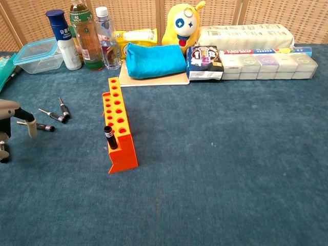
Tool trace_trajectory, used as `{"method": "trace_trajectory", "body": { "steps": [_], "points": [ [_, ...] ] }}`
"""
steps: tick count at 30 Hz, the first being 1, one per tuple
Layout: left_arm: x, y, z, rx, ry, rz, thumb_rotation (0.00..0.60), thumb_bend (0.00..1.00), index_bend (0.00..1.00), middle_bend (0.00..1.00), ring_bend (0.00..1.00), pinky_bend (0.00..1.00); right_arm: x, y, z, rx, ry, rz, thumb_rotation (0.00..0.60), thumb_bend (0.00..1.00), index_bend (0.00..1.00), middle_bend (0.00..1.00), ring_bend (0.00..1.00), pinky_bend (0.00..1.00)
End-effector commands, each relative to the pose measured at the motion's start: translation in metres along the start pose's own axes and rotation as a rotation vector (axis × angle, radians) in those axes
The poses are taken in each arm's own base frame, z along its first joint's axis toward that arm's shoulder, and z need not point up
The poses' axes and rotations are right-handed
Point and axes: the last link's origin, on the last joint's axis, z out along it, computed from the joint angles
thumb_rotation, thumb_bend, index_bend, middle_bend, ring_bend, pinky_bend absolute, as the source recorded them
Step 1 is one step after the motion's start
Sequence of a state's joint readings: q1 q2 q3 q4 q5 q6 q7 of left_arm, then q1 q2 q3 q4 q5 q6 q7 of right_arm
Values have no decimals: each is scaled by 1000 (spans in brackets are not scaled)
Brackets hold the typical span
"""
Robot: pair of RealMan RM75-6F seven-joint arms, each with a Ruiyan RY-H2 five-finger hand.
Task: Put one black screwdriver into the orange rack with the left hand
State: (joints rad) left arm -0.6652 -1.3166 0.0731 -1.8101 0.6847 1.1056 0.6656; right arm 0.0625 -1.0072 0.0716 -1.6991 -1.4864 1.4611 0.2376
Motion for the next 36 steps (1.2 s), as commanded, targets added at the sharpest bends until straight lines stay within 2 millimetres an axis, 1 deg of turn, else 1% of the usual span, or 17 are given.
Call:
{"method": "trace_trajectory", "body": {
  "steps": [1,6,9,12,16,17,20,25,31,36],
  "points": [
    [0,1,1,-2,3,6,600,308,357,1000,1000,1000,0,0,0,-1,0,0,600,0,39,98,145,105],
    [0,1,-2,-34,19,15,600,313,357,1000,1000,1000,0,0,0,-3,-2,2,600,0,39,98,153,106],
    [2,-4,-8,-76,44,1,600,320,357,1000,1000,1000,0,0,0,-3,-1,4,600,0,39,98,153,106],
    [4,-19,-19,-119,88,10,600,336,357,1000,1000,1000,1,1,1,-4,0,5,600,0,39,98,153,106],
    [2,-46,-36,-161,137,34,600,350,357,1000,1000,1000,0,1,1,-4,-4,3,600,0,39,98,153,106],
    [0,-54,-41,-173,152,40,600,350,357,1000,1000,1000,-1,0,1,-3,-6,1,600,0,39,98,153,106],
    [-7,-70,-51,-201,172,54,600,350,356,1000,1000,1000,-2,-1,1,0,-10,-4,600,0,39,98,153,106],
    [-27,-94,-65,-262,203,122,600,367,357,1000,1000,1000,-7,-3,1,2,-23,-14,600,0,39,98,153,106],
    [-47,-108,-63,-295,214,150,600,381,357,1000,1000,1000,-10,-5,1,1,-32,-22,600,0,39,98,153,105],
    [-58,-108,-56,-318,214,171,600,392,357,1000,1000,1000,-11,-5,1,-1,-36,-24,600,0,39,98,153,106]
  ]
}}
